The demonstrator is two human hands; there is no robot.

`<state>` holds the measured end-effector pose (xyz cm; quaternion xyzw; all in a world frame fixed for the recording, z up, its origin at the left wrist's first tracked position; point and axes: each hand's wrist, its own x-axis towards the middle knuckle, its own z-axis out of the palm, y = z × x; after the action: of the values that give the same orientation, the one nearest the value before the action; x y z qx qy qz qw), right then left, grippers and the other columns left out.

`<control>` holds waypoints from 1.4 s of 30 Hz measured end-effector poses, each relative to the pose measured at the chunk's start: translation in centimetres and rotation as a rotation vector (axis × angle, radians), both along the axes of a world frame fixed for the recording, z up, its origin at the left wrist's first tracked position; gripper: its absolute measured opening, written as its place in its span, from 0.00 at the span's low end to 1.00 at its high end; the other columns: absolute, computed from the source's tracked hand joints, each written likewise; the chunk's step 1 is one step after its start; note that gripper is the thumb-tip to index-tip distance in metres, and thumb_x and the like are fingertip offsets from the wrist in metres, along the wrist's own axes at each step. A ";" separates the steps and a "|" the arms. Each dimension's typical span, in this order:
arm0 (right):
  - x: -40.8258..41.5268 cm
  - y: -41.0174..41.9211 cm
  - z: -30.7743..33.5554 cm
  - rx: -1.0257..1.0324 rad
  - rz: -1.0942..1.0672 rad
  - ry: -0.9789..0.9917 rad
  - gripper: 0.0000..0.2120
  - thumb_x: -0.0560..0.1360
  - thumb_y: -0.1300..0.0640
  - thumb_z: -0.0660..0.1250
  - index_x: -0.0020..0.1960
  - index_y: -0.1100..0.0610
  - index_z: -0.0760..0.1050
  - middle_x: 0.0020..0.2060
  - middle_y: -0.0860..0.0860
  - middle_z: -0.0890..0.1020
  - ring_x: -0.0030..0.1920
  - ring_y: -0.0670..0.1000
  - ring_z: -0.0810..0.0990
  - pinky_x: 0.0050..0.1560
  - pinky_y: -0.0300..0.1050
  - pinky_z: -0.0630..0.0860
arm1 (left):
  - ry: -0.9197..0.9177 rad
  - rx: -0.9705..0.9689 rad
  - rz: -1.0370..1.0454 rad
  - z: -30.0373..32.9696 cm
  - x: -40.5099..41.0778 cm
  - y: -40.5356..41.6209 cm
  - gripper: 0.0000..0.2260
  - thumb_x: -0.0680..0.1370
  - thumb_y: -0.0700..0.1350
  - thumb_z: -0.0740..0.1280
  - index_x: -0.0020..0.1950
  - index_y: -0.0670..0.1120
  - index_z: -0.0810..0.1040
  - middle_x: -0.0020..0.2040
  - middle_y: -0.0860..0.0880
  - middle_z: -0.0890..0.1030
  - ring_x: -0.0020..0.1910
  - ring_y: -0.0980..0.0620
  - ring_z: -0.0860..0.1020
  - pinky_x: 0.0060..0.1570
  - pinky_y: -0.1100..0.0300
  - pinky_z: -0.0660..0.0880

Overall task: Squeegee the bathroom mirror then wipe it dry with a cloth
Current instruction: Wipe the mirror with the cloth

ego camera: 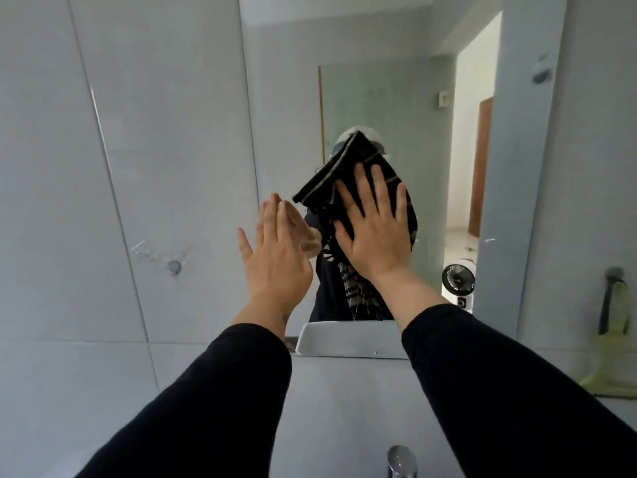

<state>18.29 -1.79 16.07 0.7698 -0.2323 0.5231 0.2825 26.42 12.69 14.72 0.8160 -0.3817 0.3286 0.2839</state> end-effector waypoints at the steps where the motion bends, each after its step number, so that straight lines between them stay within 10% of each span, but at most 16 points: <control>1: 0.9 0.7 0.1 -0.010 0.011 0.015 0.29 0.79 0.44 0.55 0.78 0.51 0.56 0.78 0.55 0.54 0.77 0.57 0.50 0.74 0.60 0.43 | 0.017 0.008 0.009 -0.4 0.6 0.5 0.35 0.78 0.45 0.58 0.79 0.44 0.41 0.79 0.51 0.39 0.78 0.53 0.42 0.75 0.42 0.41; 34: 2.6 1.9 -7.3 -0.077 0.032 0.177 0.28 0.79 0.43 0.55 0.77 0.48 0.56 0.77 0.53 0.57 0.77 0.55 0.53 0.74 0.60 0.49 | 0.251 0.198 0.003 -7.2 2.0 2.5 0.38 0.77 0.48 0.59 0.78 0.42 0.37 0.79 0.48 0.36 0.78 0.51 0.38 0.74 0.39 0.42; 42: -4.3 -2.1 -7.0 0.120 -0.046 0.150 0.31 0.78 0.41 0.56 0.78 0.50 0.55 0.78 0.56 0.54 0.77 0.59 0.50 0.74 0.61 0.46 | 0.246 0.028 0.014 -7.5 -2.7 0.0 0.35 0.72 0.41 0.64 0.76 0.45 0.53 0.76 0.47 0.52 0.73 0.45 0.57 0.69 0.49 0.63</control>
<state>14.02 -3.84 9.02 0.8168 -0.2590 0.4427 0.2642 23.75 12.64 7.24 0.8566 -0.3427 0.2226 0.3151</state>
